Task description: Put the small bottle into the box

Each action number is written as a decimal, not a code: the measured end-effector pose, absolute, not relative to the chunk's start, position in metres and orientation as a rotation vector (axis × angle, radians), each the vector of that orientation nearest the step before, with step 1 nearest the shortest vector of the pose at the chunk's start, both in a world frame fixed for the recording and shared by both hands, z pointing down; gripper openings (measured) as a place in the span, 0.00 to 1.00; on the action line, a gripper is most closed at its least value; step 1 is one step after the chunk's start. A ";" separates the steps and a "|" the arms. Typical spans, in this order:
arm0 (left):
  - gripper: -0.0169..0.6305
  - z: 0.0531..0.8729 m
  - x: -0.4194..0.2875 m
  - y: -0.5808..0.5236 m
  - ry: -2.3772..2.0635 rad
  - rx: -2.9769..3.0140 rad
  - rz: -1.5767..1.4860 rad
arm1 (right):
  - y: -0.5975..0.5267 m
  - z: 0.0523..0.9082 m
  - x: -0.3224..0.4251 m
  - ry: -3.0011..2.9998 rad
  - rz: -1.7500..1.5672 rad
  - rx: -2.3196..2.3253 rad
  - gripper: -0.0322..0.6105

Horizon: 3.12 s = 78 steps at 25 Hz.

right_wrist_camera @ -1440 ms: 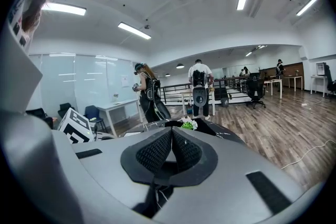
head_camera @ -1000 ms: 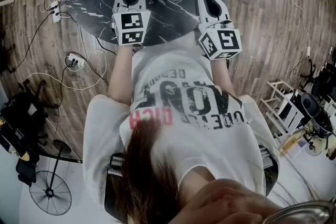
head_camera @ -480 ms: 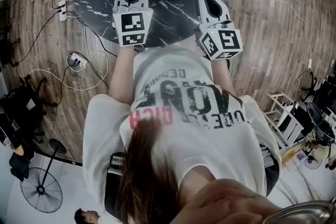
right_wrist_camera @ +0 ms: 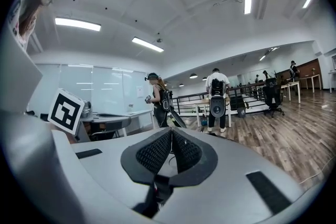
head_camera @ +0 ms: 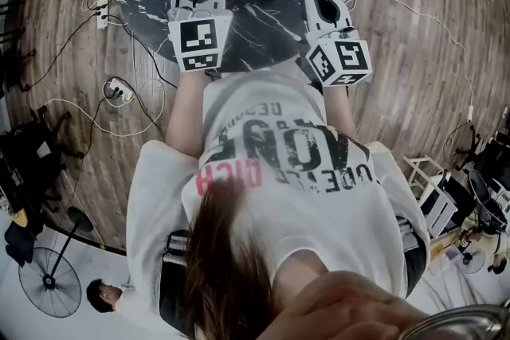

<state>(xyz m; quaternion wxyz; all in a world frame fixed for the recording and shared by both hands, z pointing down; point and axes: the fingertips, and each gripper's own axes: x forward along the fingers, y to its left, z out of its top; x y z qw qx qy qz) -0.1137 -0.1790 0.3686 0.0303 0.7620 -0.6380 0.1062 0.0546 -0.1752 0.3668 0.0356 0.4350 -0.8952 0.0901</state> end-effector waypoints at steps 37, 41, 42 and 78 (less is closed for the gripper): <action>0.03 0.317 -0.114 -0.121 -2.291 2.178 0.126 | -0.181 0.332 0.070 -2.903 0.179 1.134 0.05; 0.03 0.320 -0.117 -0.114 -2.294 2.162 0.126 | -0.179 0.329 0.069 -2.908 0.179 1.126 0.05; 0.03 0.320 -0.118 -0.112 -2.295 2.160 0.125 | -0.179 0.329 0.068 -2.909 0.180 1.123 0.05; 0.03 0.328 -0.107 -0.073 -2.314 2.099 0.086 | -0.158 0.324 0.077 -2.914 0.163 1.083 0.05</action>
